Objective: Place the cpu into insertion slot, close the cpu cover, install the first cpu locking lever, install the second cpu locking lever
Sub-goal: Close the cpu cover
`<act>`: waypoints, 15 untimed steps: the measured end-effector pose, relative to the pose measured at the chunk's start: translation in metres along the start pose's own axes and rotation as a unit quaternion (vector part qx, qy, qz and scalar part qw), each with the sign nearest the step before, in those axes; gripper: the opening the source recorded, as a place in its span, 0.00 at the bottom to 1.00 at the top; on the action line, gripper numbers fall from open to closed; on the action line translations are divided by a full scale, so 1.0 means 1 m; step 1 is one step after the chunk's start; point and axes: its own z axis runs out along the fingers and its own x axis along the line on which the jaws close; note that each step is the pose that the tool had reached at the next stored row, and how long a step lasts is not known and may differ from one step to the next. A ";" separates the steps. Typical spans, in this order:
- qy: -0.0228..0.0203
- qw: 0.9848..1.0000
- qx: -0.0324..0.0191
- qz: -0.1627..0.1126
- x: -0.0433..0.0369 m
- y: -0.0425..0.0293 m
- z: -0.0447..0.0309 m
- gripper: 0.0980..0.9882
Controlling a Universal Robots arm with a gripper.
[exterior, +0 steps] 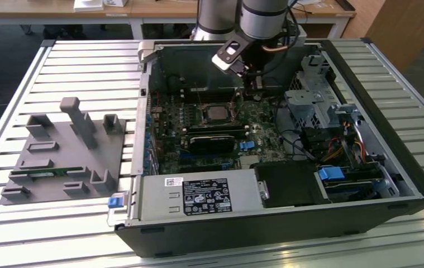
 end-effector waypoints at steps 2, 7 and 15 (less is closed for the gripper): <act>0.000 1.000 0.000 0.000 0.0000 -0.0004 0.0000 0.01; 0.000 1.000 0.000 0.000 0.0001 -0.0028 0.0000 0.01; 0.000 1.000 0.000 0.000 0.0001 -0.0099 0.0003 0.01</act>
